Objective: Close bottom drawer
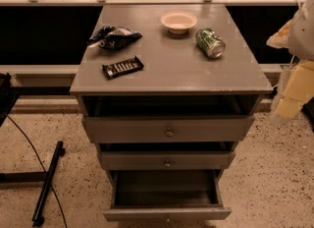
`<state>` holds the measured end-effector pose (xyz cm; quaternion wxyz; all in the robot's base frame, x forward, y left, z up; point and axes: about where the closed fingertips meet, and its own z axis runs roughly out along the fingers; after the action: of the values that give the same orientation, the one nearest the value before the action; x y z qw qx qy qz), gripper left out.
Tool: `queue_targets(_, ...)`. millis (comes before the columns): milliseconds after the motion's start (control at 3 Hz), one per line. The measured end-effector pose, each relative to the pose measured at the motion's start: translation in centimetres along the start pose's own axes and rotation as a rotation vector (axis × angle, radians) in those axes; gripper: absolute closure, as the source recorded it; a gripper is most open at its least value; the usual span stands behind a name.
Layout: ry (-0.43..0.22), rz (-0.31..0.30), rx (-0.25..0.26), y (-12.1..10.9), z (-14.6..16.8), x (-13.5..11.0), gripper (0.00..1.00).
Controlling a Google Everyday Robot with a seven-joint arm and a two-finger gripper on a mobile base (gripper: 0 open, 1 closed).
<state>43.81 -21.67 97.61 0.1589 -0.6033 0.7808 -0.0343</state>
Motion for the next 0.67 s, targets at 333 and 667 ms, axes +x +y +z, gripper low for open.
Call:
queue_targets(333, 0.0, 0.0, 0.0, 0.0, 0.0, 0.0, 0.0)
queue_targets(667, -0.039, -0.007, 0.014, 0.8, 1.0, 0.1, 0.0)
